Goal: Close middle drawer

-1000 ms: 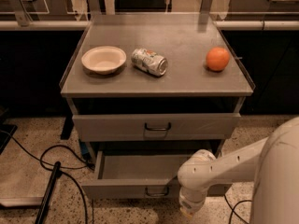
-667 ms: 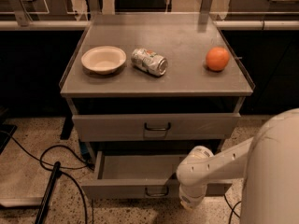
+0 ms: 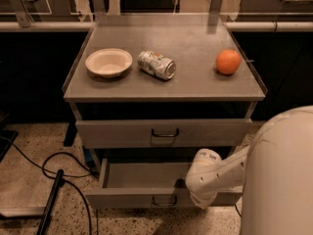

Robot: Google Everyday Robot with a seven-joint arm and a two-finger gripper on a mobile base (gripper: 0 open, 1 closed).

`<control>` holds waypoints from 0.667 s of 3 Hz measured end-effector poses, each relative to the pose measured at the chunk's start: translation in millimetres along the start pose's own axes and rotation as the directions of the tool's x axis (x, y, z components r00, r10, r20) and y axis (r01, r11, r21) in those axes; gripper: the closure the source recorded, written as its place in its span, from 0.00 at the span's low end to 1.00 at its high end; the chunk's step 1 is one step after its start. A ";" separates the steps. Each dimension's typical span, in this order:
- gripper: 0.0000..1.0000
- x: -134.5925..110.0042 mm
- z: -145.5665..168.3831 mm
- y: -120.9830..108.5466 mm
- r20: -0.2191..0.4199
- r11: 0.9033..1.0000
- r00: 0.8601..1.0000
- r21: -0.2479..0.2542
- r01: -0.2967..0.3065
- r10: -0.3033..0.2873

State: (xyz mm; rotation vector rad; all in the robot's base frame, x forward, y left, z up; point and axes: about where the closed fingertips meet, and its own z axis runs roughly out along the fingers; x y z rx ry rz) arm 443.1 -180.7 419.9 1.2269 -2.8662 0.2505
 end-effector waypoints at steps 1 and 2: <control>0.84 -7.2 1.5 -14.6 0.014 0.999 1.000 0.042 -0.026 0.026; 0.59 -7.3 1.6 -15.4 0.016 0.999 0.999 0.045 -0.028 0.028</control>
Offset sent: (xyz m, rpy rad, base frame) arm 0.0139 -0.0045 0.0001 -0.0161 -0.0391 -0.0185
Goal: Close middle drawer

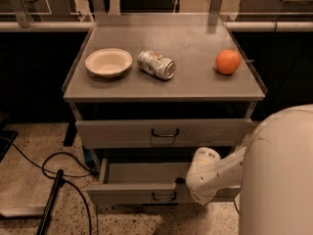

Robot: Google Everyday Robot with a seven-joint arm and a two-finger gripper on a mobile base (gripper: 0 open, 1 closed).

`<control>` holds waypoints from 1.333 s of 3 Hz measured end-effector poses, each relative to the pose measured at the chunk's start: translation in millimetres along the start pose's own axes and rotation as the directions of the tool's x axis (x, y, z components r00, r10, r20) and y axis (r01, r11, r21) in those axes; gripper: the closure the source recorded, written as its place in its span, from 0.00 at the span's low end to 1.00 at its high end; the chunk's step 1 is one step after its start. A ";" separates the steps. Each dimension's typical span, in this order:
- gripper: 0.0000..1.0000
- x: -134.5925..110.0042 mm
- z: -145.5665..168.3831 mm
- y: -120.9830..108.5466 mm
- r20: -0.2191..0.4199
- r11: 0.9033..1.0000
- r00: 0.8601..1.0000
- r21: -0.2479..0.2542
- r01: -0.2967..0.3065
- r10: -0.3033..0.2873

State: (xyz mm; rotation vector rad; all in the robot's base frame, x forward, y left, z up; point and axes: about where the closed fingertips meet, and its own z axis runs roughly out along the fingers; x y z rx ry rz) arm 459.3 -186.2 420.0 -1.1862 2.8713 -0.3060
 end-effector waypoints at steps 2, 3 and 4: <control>0.12 0.0 0.0 0.0 0.000 1.000 1.000 0.000 0.000 0.000; 0.00 0.1 0.0 0.0 0.000 1.000 1.000 0.000 0.000 0.000; 0.00 0.1 0.1 0.0 0.000 1.000 1.000 0.000 0.000 0.000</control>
Offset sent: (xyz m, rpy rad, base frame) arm 0.0000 0.0000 0.0000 0.0000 0.0000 0.0000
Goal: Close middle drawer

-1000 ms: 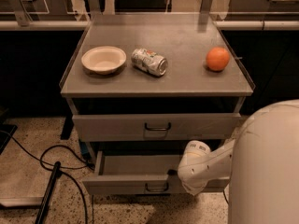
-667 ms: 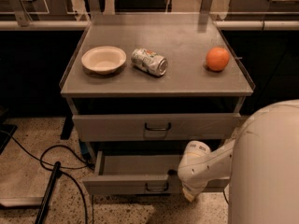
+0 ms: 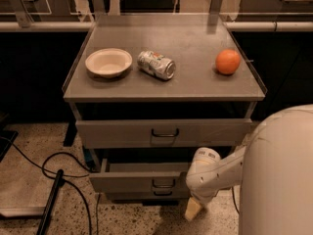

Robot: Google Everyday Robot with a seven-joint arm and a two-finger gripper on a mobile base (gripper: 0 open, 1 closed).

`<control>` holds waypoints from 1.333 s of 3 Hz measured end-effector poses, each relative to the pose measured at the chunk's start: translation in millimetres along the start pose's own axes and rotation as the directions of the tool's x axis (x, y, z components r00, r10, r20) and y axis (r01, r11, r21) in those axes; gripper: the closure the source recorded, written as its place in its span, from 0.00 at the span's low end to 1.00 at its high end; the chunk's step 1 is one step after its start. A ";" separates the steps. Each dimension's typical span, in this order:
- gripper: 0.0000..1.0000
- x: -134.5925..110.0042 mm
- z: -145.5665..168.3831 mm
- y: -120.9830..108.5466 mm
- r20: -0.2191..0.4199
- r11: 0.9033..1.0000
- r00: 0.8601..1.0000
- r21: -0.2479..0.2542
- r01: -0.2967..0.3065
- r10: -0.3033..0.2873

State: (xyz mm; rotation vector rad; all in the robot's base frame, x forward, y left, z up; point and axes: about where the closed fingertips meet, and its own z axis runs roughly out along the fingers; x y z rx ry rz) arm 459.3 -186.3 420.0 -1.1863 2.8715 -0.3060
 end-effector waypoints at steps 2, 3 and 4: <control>0.43 0.0 0.0 0.0 0.000 1.000 1.000 0.000 0.000 0.000; 0.66 -0.1 0.0 -0.1 0.000 1.000 1.000 0.000 0.000 0.000; 0.88 -11.2 2.3 -7.9 0.011 1.000 1.000 0.030 -0.004 0.004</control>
Offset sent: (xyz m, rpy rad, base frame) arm 0.0000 0.0000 0.0000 0.0000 0.0000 0.0000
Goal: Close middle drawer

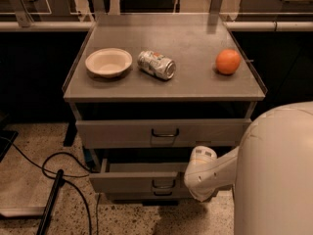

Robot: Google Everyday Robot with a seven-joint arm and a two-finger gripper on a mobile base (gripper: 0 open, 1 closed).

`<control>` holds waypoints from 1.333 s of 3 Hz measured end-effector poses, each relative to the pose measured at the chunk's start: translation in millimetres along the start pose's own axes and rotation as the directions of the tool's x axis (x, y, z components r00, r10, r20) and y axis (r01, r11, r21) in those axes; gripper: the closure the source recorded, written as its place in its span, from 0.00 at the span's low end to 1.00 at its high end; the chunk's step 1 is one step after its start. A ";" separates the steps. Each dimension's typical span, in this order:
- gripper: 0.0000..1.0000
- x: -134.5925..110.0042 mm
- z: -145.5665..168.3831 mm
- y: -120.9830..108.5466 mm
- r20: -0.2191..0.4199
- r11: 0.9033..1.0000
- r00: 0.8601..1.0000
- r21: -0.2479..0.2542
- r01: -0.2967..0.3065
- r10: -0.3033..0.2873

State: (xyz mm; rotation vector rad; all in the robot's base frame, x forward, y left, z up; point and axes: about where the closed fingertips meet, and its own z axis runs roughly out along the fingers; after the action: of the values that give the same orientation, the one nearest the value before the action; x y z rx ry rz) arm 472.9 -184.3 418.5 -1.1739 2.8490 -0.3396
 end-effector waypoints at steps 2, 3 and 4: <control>1.00 -42.0 10.0 -40.2 0.071 0.993 0.995 0.092 -0.070 0.063; 0.84 -42.0 10.0 -40.2 0.071 0.993 0.995 0.092 -0.070 0.063; 0.59 -41.9 10.1 -40.2 0.071 0.993 0.995 0.092 -0.070 0.063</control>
Offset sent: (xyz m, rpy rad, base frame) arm 0.1094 0.0024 -0.0018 -0.0154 -0.2366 -0.0690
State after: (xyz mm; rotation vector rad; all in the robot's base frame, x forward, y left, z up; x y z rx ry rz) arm 531.8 -184.5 415.6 -1.0504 2.7734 -0.4176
